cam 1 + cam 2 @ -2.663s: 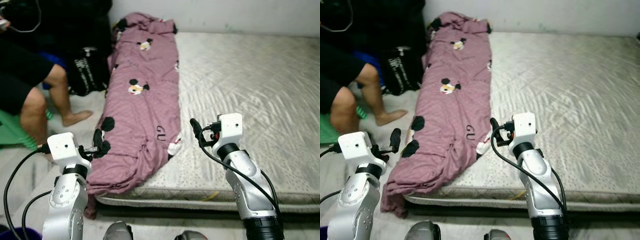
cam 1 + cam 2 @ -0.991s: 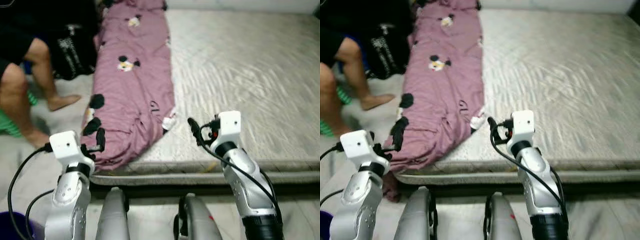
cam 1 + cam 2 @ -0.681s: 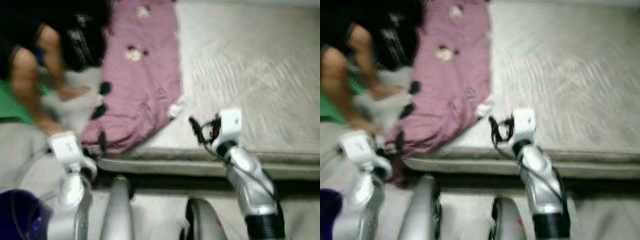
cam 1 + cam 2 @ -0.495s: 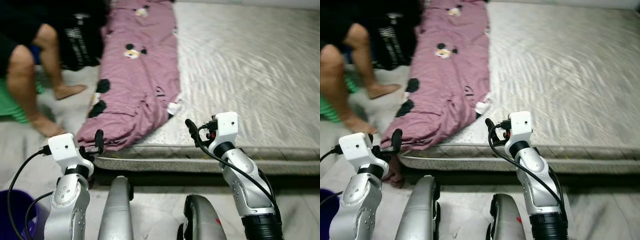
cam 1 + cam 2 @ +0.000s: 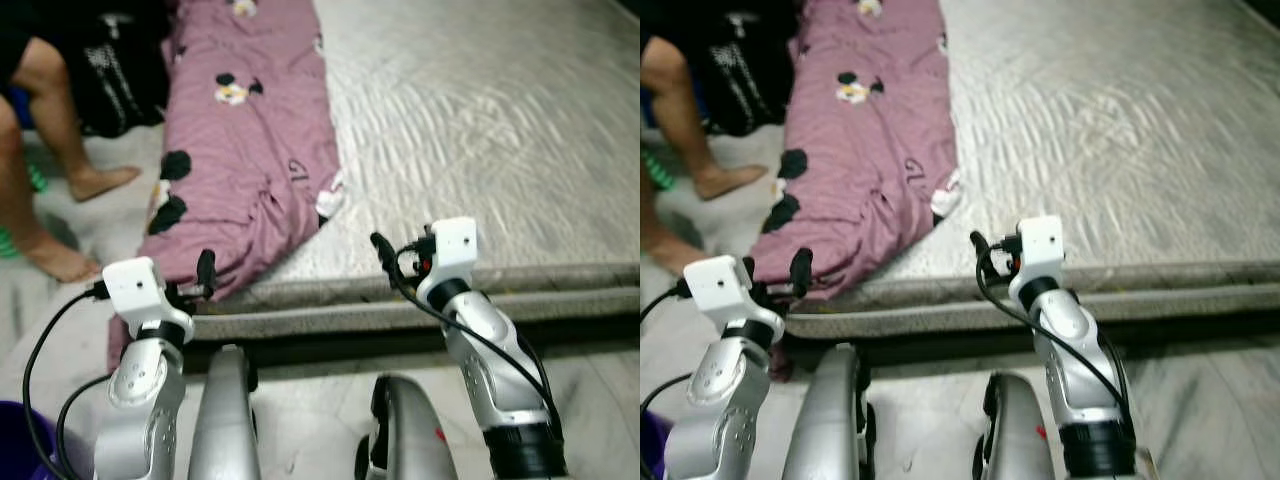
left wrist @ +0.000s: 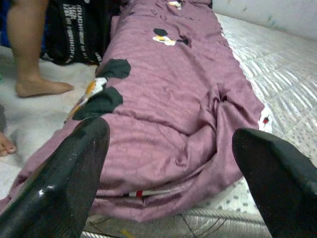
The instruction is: Clean up the room
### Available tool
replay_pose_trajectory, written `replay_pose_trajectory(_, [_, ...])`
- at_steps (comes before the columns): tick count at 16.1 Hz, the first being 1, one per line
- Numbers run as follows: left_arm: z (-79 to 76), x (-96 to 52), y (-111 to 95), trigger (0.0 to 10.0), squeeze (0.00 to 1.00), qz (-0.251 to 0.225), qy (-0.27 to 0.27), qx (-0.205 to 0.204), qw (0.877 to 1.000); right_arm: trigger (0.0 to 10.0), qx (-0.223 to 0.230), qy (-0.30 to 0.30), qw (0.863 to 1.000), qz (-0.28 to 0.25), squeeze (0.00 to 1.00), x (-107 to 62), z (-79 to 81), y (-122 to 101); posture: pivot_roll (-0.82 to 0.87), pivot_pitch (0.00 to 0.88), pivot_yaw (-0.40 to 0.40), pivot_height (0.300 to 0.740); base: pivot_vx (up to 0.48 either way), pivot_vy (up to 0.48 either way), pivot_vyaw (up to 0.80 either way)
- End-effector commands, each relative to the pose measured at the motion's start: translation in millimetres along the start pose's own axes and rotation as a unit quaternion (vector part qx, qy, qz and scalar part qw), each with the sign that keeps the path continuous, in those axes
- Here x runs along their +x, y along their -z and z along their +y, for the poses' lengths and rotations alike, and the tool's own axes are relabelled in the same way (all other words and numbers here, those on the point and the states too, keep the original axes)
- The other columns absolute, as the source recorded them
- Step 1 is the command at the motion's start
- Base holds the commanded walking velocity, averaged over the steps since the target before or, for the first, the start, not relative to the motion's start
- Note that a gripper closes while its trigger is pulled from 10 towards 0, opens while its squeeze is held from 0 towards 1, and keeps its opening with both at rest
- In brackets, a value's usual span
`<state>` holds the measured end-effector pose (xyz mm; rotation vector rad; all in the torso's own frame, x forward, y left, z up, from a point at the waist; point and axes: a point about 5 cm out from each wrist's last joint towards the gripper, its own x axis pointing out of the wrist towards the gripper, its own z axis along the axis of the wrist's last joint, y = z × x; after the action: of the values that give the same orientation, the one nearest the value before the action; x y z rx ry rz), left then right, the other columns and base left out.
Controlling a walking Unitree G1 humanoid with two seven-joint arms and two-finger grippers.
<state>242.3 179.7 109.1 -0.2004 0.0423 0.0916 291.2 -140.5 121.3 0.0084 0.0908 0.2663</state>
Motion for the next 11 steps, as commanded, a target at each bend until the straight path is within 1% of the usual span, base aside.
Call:
replay_pose_trajectory(1, [0.7,-1.2,1.7,10.0,0.0,0.003,-0.002,-0.001,1.0,10.0,0.003,0.0,1.0,0.008,0.0,-0.7,-2.3,3.6,0.04,0.137,-0.026,0.539,0.0,0.0,0.0])
replay_pose_trajectory(7, [-0.3,-0.7,0.4,10.0,0.0,-0.002,0.002,-0.007,1.0,10.0,0.006,-0.005,1.0,0.012,0.0,0.8,-1.7,4.5,0.04,0.145,-0.028,0.539,0.0,0.0,0.0])
replay_pose_trajectory(10, [-0.7,-0.9,-0.8,10.0,0.0,-0.005,0.006,-0.009,1.0,10.0,0.002,-0.021,1.0,0.009,0.0,2.2,1.3,3.9,0.04,0.153,-0.028,0.539,0.0,0.0,0.0])
replay_pose_trajectory(11, [-1.6,-0.6,-1.5,10.0,0.0,-0.007,0.011,-0.01,1.0,10.0,0.001,-0.026,1.0,0.008,0.0,2.3,3.1,3.5,0.04,0.155,-0.027,0.539,0.0,0.0,0.41])
